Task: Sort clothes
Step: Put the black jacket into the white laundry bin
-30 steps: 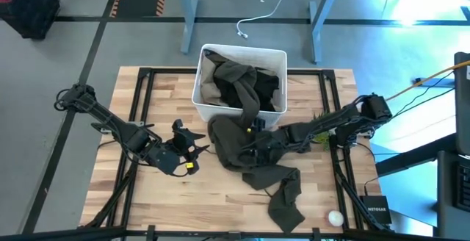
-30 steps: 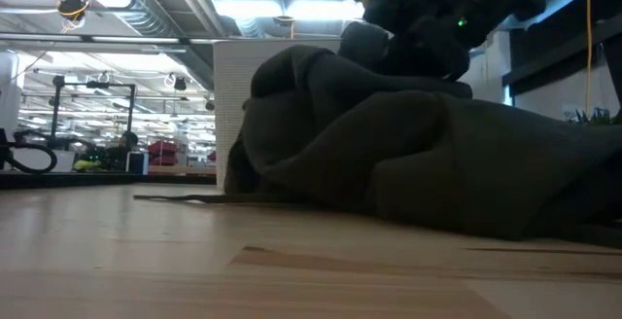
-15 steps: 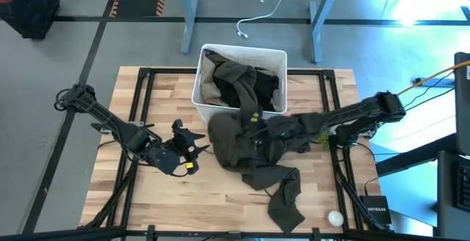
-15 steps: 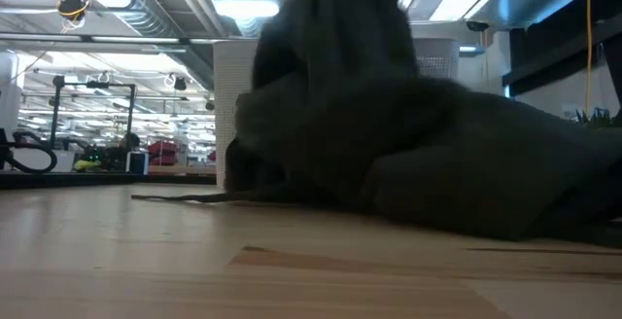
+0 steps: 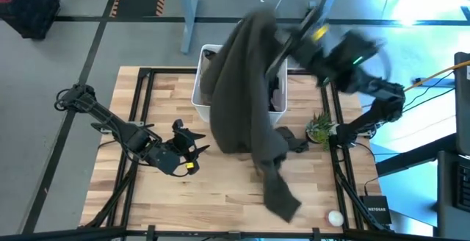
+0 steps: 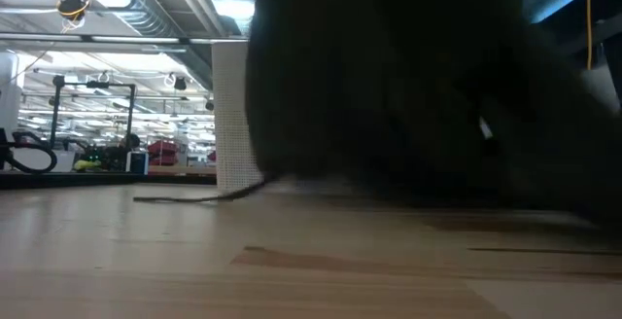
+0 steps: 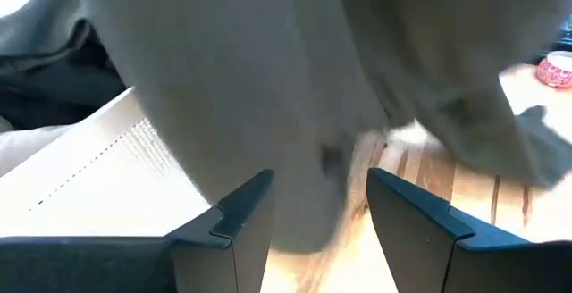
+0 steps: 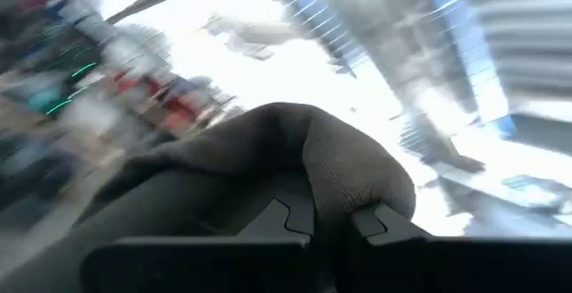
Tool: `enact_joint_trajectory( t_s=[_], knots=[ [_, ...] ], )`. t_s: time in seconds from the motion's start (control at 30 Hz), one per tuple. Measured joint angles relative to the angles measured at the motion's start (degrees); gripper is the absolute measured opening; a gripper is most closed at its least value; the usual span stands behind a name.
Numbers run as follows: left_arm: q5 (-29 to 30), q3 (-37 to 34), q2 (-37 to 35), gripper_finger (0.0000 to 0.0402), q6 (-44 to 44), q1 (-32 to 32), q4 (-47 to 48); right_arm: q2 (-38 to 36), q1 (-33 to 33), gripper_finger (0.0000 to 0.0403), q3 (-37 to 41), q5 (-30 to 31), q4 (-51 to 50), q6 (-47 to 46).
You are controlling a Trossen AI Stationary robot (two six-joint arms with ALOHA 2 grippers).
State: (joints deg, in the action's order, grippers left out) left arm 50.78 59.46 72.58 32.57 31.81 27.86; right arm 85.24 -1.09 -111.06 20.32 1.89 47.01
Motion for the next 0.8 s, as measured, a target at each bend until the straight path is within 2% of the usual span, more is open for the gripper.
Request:
enact_joint_trajectory(
  t_s=[0.13, 0.23, 0.3, 0.43, 0.6, 0.7, 0.8],
  knots=[
    [0.0, 0.0, 0.0, 0.0172, -0.7, 0.0, 0.0, 5.2, -3.7, 0.0019, -17.6, -2.5, -3.0, -0.3],
    [0.0, 0.0, 0.0, 0.0172, -1.5, 0.0, 0.0, 7.4, -5.2, 0.0017, -24.2, -2.7, -11.3, -4.6],
    [0.0, 0.0, 0.0, 0.0172, -1.5, 0.0, 0.0, 6.6, -5.9, 0.0015, -22.2, -2.6, -15.2, -6.2],
    [0.0, 0.0, 0.0, 0.0172, -1.1, 0.0, 0.1, 7.0, -5.8, 0.002, -17.9, -0.1, -30.0, -10.0],
    [0.0, 0.0, 0.0, 0.0172, -0.8, 0.0, 0.0, 6.8, -6.5, 0.0025, -8.4, 0.2, -41.3, -20.6],
    [0.0, 0.0, 0.0, 0.0172, -0.8, 0.0, 0.0, 6.8, -6.5, 0.0022, -1.0, 0.0, -45.1, -25.0],
    [0.0, 0.0, 0.0, 0.0172, -0.4, 0.0, 0.0, 6.6, -7.4, 0.0023, 8.7, 2.0, -43.5, -25.8]
  ],
)
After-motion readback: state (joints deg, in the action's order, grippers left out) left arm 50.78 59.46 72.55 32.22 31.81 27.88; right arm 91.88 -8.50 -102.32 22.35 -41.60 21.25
